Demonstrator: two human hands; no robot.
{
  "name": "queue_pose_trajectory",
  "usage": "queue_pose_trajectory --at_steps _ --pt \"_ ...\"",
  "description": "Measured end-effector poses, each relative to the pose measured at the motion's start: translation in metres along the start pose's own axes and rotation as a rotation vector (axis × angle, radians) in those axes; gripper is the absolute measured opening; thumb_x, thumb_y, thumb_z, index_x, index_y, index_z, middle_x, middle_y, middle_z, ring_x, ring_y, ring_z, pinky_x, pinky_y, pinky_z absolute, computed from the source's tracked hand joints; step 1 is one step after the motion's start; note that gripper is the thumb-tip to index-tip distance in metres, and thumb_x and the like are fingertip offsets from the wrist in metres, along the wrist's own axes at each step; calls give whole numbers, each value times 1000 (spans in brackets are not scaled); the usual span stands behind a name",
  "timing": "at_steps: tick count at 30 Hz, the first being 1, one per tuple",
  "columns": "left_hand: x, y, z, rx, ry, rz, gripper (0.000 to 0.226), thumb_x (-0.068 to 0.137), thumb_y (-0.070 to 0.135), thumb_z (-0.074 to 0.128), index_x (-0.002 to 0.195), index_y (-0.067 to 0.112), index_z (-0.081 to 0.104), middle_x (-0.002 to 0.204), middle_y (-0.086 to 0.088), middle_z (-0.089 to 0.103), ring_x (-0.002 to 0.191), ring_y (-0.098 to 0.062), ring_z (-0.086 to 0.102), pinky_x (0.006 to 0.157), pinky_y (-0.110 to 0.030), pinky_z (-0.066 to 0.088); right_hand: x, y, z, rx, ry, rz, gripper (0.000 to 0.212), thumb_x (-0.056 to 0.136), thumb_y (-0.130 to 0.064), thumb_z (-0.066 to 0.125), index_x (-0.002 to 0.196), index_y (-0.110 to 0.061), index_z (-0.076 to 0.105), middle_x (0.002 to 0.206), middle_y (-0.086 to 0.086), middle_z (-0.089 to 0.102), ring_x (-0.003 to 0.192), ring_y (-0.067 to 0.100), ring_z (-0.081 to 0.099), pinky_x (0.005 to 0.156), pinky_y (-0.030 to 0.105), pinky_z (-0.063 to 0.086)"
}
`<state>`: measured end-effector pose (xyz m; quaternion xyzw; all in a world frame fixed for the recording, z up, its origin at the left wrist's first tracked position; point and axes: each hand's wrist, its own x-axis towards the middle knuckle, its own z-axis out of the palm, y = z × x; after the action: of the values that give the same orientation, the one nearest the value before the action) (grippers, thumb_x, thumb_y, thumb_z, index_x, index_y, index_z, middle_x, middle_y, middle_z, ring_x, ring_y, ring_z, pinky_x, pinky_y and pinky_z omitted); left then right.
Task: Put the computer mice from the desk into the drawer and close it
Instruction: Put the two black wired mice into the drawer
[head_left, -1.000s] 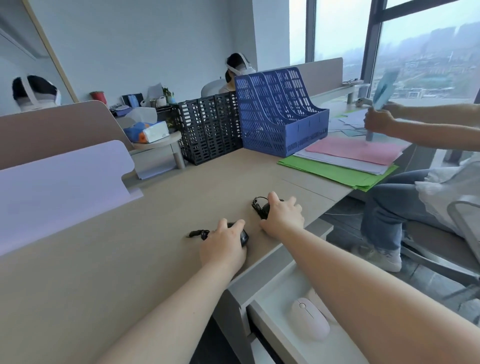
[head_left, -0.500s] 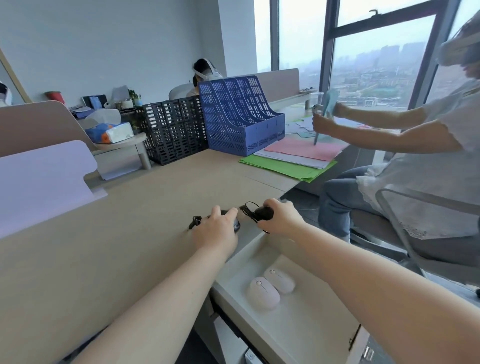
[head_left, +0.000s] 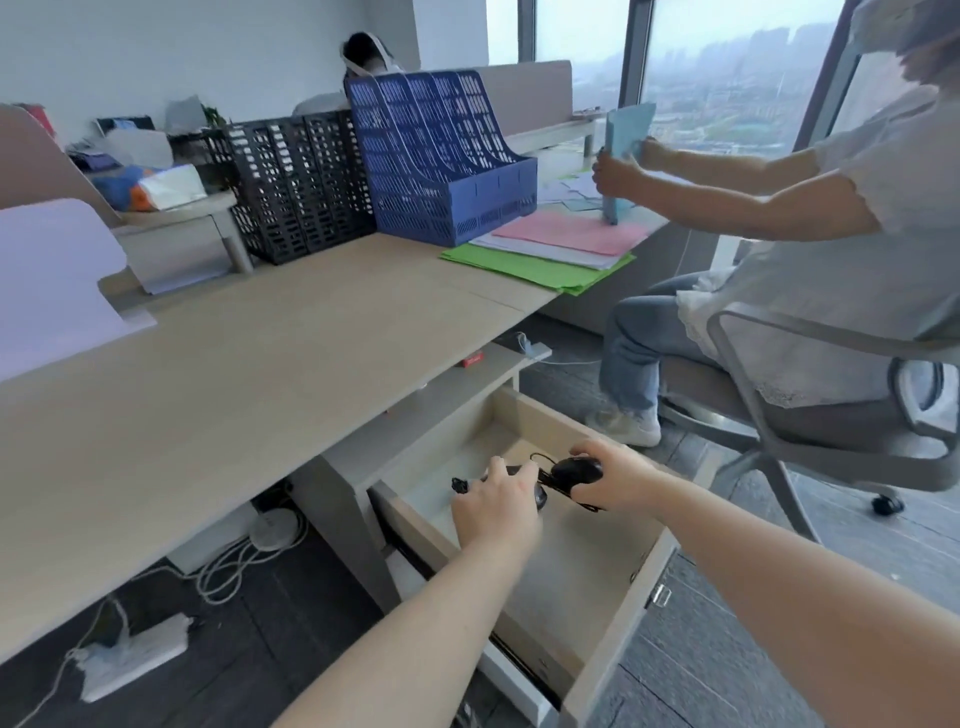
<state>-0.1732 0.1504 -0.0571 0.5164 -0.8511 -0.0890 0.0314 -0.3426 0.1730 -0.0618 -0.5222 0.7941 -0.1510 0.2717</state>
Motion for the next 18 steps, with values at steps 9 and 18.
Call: queue_pose_trajectory --at_steps 9,18 --pt "0 8 51 103 -186 -25 61 87 21 57 142 32 32 128 -9 44 113 -35 54 83 -39 44 18 21 31 -103 -181 41 67 79 -37 65 139 -29 37 131 15 41 116 34 49 95 34 43" --pt "-3 9 88 76 -299 -73 47 91 33 54 135 29 39 137 -11 37 123 -37 42 88 -41 43 27 23 55 -216 -281 41 68 78 -33 64 139 -25 35 134 18 31 112 40 52 97 43 49"
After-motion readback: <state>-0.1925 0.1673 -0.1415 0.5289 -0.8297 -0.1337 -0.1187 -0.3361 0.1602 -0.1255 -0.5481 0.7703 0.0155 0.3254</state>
